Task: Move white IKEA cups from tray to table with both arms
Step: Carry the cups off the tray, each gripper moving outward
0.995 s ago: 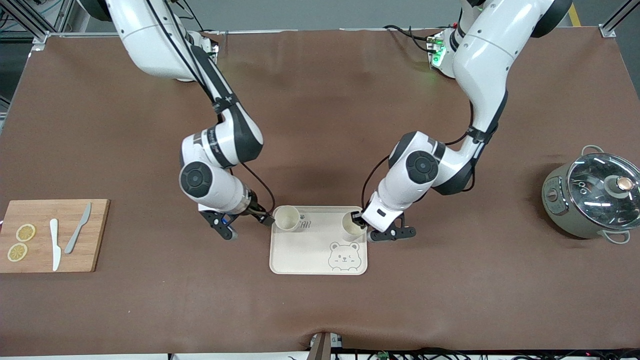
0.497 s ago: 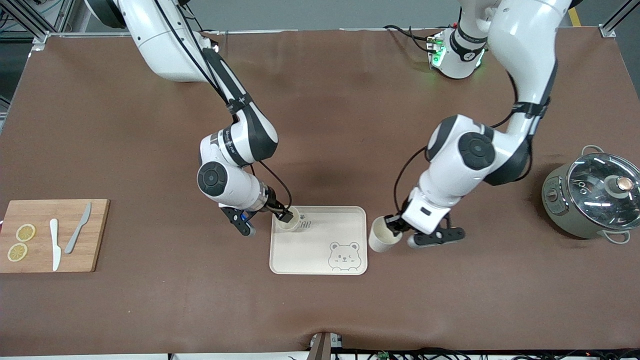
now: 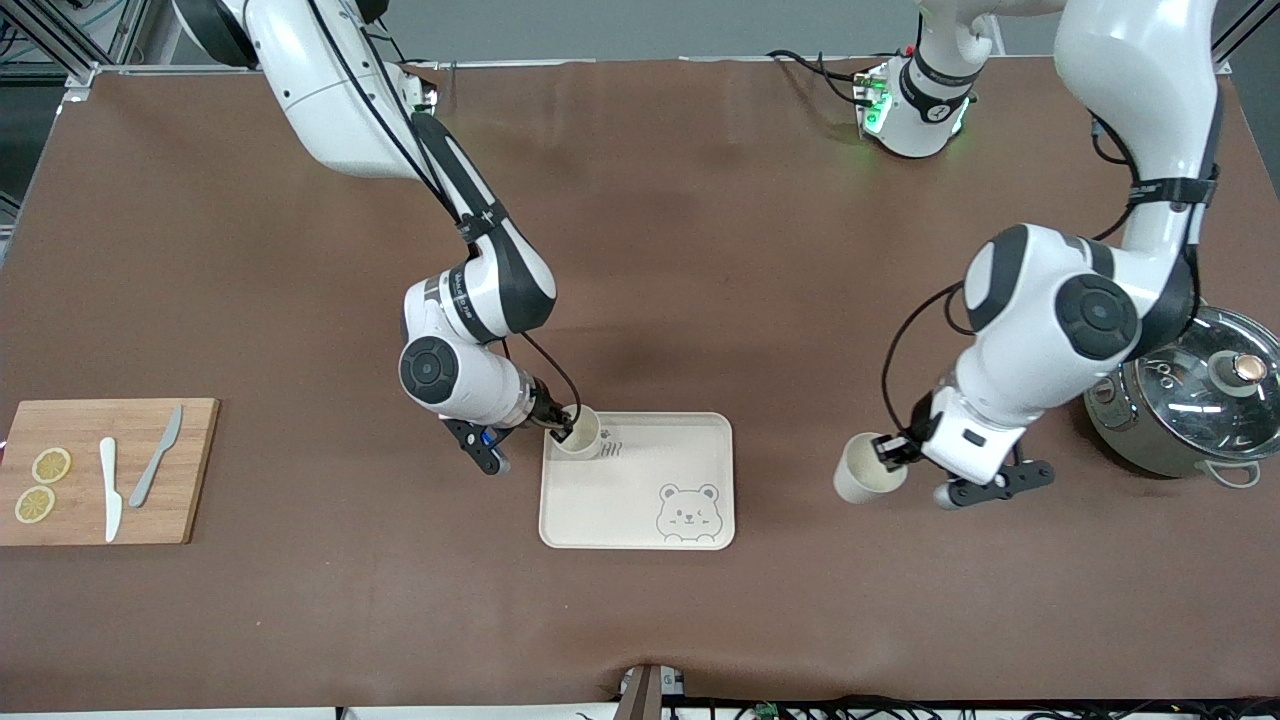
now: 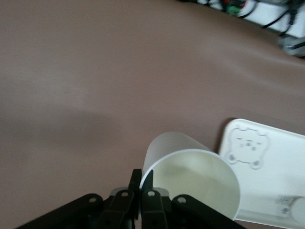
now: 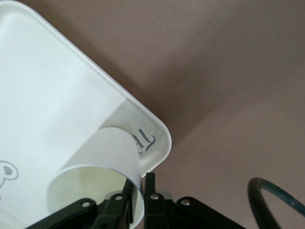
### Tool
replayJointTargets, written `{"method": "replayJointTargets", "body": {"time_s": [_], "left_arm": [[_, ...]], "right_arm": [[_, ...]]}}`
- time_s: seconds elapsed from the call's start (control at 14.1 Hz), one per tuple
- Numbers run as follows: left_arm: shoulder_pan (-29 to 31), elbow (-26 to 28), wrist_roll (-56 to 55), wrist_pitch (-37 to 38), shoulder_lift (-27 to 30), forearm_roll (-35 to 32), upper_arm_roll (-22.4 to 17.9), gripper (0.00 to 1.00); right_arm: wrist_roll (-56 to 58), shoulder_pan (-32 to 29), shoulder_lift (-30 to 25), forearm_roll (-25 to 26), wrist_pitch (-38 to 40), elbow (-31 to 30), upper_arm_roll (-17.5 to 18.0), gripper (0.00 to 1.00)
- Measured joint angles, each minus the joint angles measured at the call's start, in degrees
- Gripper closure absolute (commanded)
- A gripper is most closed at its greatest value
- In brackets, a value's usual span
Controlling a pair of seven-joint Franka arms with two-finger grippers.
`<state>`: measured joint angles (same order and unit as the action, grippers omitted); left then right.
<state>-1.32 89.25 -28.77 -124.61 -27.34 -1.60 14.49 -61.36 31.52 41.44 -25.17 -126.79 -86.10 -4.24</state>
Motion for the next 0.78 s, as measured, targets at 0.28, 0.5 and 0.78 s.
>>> {"method": "replayJointTargets", "body": {"time_s": [0.28,0.5,0.78], "left_arm": [[6.2,3.5,1.8,0.1,-1.6,0.0,-0.1,1.0],[8.6,4.2,1.8,0.0,-4.8,0.0,-0.1,1.0],[10.2,4.7,1.8,0.0,-8.5,0.0,-0.1,1.0]], "right_arm": [[0.0,-1.8,-0.5,-3.7,7.7,3.8,-0.4,1.0],[4.6,-6.8,-1.4,-3.6,20.7,7.0,-0.8,1.0],[17.5,-12.8,-5.1,1.2,25.0,3.8,-1.6,1.0]]}}
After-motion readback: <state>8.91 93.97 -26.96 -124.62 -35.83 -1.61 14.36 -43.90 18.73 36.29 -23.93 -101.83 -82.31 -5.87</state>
